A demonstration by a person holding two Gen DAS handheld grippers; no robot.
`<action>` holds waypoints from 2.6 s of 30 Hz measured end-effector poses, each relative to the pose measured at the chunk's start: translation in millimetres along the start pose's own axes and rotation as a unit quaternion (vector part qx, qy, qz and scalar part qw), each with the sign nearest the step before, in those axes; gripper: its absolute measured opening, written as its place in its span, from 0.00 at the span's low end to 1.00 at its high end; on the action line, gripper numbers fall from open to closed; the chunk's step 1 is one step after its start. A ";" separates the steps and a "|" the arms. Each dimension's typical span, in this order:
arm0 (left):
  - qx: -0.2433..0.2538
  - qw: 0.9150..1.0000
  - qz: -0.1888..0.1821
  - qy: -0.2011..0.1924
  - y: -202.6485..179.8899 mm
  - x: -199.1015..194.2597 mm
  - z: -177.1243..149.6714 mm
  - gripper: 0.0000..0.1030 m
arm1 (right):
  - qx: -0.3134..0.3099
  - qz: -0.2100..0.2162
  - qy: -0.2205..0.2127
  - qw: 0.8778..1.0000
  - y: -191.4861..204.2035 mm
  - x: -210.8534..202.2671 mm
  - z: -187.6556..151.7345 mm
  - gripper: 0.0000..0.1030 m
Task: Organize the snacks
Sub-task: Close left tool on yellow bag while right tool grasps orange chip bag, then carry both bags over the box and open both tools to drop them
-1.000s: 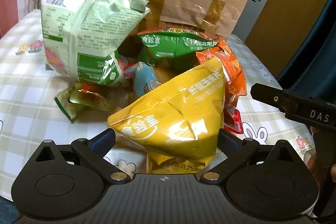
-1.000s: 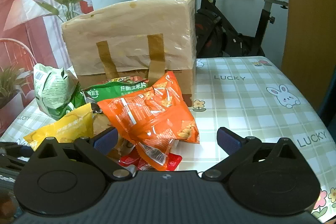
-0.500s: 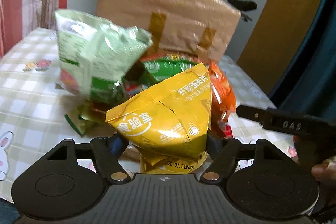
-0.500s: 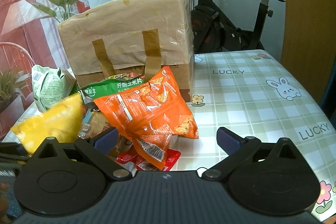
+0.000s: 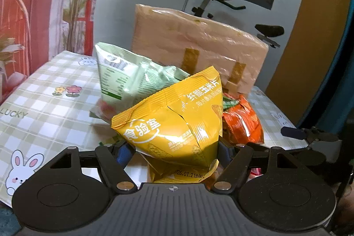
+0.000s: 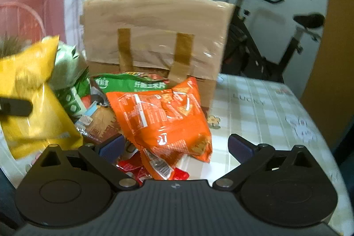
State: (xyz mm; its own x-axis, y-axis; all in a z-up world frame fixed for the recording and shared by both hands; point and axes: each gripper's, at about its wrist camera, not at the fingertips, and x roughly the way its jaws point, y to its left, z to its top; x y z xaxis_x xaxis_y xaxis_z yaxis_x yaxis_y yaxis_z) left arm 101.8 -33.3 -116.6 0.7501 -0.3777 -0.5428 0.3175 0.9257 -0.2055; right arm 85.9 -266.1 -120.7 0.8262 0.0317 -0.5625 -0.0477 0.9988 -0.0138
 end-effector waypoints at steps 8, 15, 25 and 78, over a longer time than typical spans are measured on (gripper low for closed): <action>-0.018 1.000 0.020 -0.010 8.5 -2.2 0.5 0.74 | -0.078 0.003 0.012 0.997 22.8 31.6 2.4 0.97; -0.019 0.999 0.027 -0.013 12.8 -0.4 -0.6 0.74 | -0.111 -0.030 0.022 0.993 32.7 64.7 2.2 0.95; -0.022 0.999 0.041 -0.014 14.8 -0.6 -2.3 0.74 | -0.071 -0.029 -0.004 0.997 18.7 59.1 -4.8 0.82; 0.017 0.987 0.029 -0.154 6.6 -22.0 123.7 0.74 | 0.026 0.050 -0.186 0.981 -22.5 -41.0 119.4 0.79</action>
State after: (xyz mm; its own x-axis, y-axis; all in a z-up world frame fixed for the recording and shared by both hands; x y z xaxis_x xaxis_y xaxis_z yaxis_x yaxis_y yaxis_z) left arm 159.1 -21.1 -5.2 0.9069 -0.3166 -0.2782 0.2843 0.9468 -0.1506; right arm 120.1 -285.3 1.4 0.9667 0.1326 -0.2188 -0.1189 0.9901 0.0744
